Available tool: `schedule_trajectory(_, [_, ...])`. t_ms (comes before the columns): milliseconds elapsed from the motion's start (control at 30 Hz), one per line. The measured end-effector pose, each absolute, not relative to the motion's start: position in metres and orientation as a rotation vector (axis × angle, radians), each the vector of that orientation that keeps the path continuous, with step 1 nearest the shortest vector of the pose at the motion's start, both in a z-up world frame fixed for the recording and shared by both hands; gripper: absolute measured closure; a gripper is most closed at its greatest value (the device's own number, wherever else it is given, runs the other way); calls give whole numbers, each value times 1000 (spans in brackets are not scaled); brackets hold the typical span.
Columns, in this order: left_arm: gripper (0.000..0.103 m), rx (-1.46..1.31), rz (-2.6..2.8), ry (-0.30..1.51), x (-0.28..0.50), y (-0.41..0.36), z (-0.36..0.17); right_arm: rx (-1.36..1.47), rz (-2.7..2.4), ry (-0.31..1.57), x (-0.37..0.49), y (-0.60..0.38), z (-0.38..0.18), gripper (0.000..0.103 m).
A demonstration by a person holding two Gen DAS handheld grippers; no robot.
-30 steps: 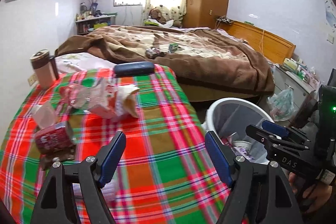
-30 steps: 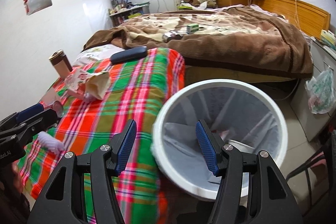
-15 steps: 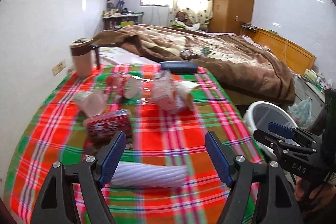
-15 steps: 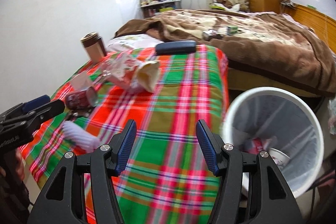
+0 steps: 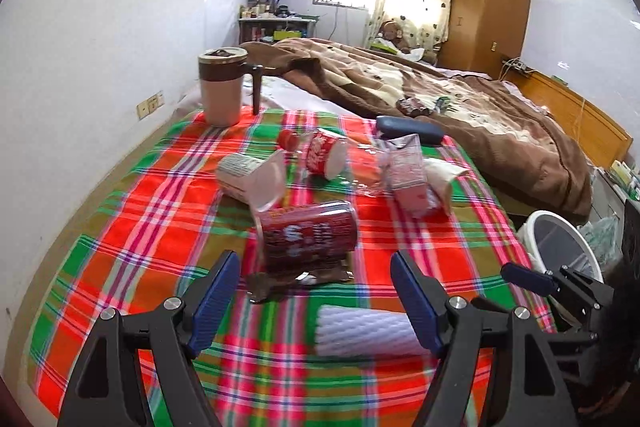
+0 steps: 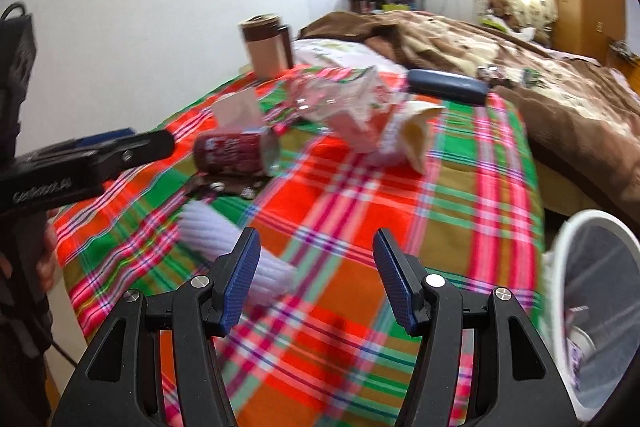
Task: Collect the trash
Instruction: 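Return to the bed and grasp the white foam net sleeve with the right gripper, then lift the foam sleeve with the right gripper while the left grasps the red can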
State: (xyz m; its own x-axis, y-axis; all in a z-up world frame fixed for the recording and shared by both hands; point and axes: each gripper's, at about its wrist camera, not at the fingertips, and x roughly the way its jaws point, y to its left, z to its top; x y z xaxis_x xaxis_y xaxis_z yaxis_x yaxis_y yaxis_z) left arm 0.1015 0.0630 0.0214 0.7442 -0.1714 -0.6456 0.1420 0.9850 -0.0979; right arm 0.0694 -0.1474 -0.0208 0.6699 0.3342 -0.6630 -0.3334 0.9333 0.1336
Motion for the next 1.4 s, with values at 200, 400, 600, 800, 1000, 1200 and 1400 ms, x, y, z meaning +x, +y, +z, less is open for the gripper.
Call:
schedule_trajectory(200, [26, -46, -174, 738, 116, 74, 15, -21, 484, 770, 77, -125, -25, 43])
schedule_trajectory(400, [26, -59, -176, 759, 130, 85, 9, -110, 537, 789, 77, -104, -33, 43])
schedule_trajectory(600, [26, -47, -183, 767, 143, 89, 3, -111, 568, 837, 85, -100, -39, 43])
schedule_trajectory(800, [26, -9, -220, 787, 161, 83, -3, -107, 576, 874, 82, -102, -42, 64])
schedule_trajectory(1000, [26, 3, -242, 799, 182, 82, -8, -78, 525, 891, 81, -117, -41, 78])
schedule_trajectory(1200, [26, -4, -264, 819, 192, 78, -14, 33, 434, 886, 83, -144, -38, 78])
schedule_trajectory(1400, [26, -9, -337, 863, 186, 59, -26, 111, 358, 851, 75, -168, -32, 78])
